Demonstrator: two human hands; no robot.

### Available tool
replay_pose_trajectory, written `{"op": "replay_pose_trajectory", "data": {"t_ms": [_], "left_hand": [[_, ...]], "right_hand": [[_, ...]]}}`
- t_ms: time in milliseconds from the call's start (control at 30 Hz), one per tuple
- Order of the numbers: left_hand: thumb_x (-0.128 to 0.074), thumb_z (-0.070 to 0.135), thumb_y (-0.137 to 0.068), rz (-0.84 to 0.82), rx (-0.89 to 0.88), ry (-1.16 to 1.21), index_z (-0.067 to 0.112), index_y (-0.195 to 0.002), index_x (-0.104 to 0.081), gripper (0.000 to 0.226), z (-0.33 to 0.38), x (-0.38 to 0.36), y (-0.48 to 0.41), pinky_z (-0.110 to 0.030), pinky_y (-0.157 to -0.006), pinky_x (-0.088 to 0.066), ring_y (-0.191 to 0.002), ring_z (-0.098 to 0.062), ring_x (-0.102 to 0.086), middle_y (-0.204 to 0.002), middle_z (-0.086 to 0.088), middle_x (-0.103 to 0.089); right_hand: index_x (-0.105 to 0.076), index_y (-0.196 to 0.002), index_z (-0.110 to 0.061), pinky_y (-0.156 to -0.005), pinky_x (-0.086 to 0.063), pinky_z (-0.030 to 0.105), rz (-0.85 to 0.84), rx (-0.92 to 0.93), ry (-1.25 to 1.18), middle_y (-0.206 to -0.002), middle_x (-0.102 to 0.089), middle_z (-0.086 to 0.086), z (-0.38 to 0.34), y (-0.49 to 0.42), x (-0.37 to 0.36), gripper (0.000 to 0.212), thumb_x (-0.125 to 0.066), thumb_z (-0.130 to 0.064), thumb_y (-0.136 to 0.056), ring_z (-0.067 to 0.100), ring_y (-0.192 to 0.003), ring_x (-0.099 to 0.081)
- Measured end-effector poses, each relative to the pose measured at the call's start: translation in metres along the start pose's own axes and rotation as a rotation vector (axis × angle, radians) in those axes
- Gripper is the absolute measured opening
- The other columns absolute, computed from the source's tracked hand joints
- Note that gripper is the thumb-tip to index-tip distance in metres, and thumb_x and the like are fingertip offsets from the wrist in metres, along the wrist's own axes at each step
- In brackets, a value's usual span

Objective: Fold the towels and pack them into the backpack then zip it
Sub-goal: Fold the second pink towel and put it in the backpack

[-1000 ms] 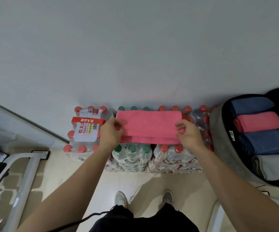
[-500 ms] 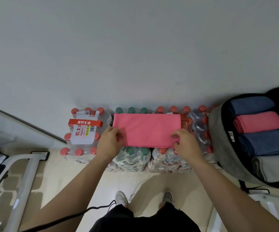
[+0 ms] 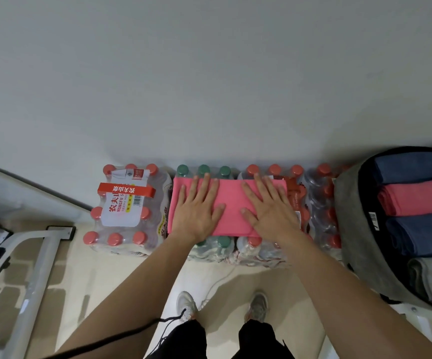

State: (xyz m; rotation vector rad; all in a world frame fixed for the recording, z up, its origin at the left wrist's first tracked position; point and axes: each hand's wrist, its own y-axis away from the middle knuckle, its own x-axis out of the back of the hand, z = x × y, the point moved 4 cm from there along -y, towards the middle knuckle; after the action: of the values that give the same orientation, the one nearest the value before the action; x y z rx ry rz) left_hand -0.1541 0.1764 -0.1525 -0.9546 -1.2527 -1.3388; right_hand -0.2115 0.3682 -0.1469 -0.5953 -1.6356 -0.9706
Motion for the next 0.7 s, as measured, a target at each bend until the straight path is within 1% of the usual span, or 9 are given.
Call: {"op": "replay_pose_trajectory", "data": {"t_ms": [67, 133, 233, 300, 367, 467, 533, 600, 700], "left_hand": [[-0.01, 0.062, -0.1, 0.006, 0.011, 0.019, 0.031, -0.156, 0.006, 0.066, -0.003, -0.003, 0.0, -0.047, -0.121, 0.008, -0.151, -0.02, 0.013, -0.163, 0.005, 0.012], [-0.02, 0.051, -0.104, 0.066, 0.032, 0.16, 0.029, -0.157, -0.012, 0.058, -0.002, 0.003, -0.004, -0.041, -0.121, 0.006, -0.152, -0.018, 0.002, -0.164, 0.005, -0.002], [-0.042, 0.013, -0.099, 0.207, 0.159, 0.419, 0.019, -0.141, -0.051, 0.042, -0.016, 0.02, -0.003, -0.041, -0.12, -0.019, -0.145, -0.025, -0.028, -0.154, -0.004, -0.04], [-0.045, 0.004, -0.093, 0.252, 0.224, 0.332, 0.013, -0.136, -0.054, 0.045, -0.032, 0.031, 0.003, -0.047, -0.114, -0.033, -0.139, -0.03, -0.034, -0.148, -0.009, -0.046], [-0.041, 0.009, -0.097, 0.221, 0.314, 0.318, 0.01, -0.139, -0.048, 0.042, -0.045, 0.036, 0.008, -0.049, -0.106, -0.04, -0.132, -0.033, -0.041, -0.146, -0.012, -0.045], [-0.036, 0.022, -0.102, 0.136, 0.446, 0.411, 0.012, -0.14, -0.037, 0.039, -0.058, 0.036, 0.011, -0.052, -0.087, -0.052, -0.107, -0.037, -0.059, -0.134, -0.016, -0.052], [-0.038, 0.028, -0.102, 0.087, 0.505, 0.434, 0.012, -0.137, -0.035, 0.039, -0.063, 0.036, 0.011, -0.05, -0.081, -0.055, -0.095, -0.036, -0.064, -0.117, -0.016, -0.062], [-0.045, 0.032, -0.1, 0.064, 0.559, 0.461, 0.009, -0.129, -0.043, 0.037, -0.068, 0.035, 0.01, -0.042, -0.075, -0.055, -0.089, -0.031, -0.064, -0.107, -0.013, -0.066], [-0.053, 0.033, -0.098, 0.002, 0.559, 0.493, 0.007, -0.108, -0.064, 0.03, -0.072, 0.036, 0.006, -0.033, -0.067, -0.051, -0.081, -0.022, -0.063, -0.099, -0.008, -0.07]], "right_hand": [[0.026, -0.151, -0.033, -0.121, 0.011, 0.049, 0.002, -0.006, 0.01, -0.159, 0.029, 0.006, 0.009, 0.004, -0.004, 0.071, -0.004, -0.067, -0.096, 0.026, -0.148, 0.025], [0.025, -0.151, -0.033, -0.121, 0.011, 0.049, 0.015, -0.012, 0.02, -0.16, 0.027, 0.007, 0.01, 0.004, -0.002, 0.071, 0.0, -0.068, -0.094, 0.026, -0.148, 0.024], [0.026, -0.15, -0.033, -0.121, 0.011, 0.05, -0.021, -0.006, 0.008, -0.16, 0.027, 0.008, 0.005, 0.002, 0.001, 0.07, 0.0, -0.066, -0.094, 0.027, -0.148, 0.025], [0.025, -0.15, -0.031, -0.121, 0.01, 0.052, -0.025, 0.003, 0.021, -0.161, 0.024, 0.01, 0.002, 0.003, 0.005, 0.07, -0.004, -0.064, -0.096, 0.029, -0.149, 0.022], [0.017, -0.153, -0.026, -0.121, 0.007, 0.052, 0.023, 0.05, 0.052, -0.163, 0.017, 0.01, -0.005, 0.004, 0.009, 0.072, -0.007, -0.063, -0.096, 0.03, -0.15, 0.016], [0.005, -0.157, -0.025, -0.122, 0.002, 0.05, 0.049, 0.181, 0.06, -0.166, 0.005, 0.006, -0.02, 0.003, 0.012, 0.079, -0.012, -0.068, -0.094, 0.027, -0.152, 0.008], [0.009, -0.157, -0.027, -0.123, 0.004, 0.049, 0.02, 0.231, 0.046, -0.165, 0.011, 0.004, -0.027, -0.002, 0.01, 0.082, -0.013, -0.073, -0.092, 0.025, -0.152, 0.013], [0.019, -0.154, -0.03, -0.122, 0.007, 0.049, -0.022, 0.243, 0.048, -0.162, 0.022, 0.003, -0.03, -0.006, 0.006, 0.086, -0.008, -0.078, -0.089, 0.025, -0.15, 0.02], [0.024, -0.152, -0.032, -0.122, 0.006, 0.052, -0.036, 0.239, 0.061, -0.161, 0.027, 0.004, -0.03, -0.009, 0.001, 0.088, -0.001, -0.082, -0.083, 0.027, -0.149, 0.023]]}}
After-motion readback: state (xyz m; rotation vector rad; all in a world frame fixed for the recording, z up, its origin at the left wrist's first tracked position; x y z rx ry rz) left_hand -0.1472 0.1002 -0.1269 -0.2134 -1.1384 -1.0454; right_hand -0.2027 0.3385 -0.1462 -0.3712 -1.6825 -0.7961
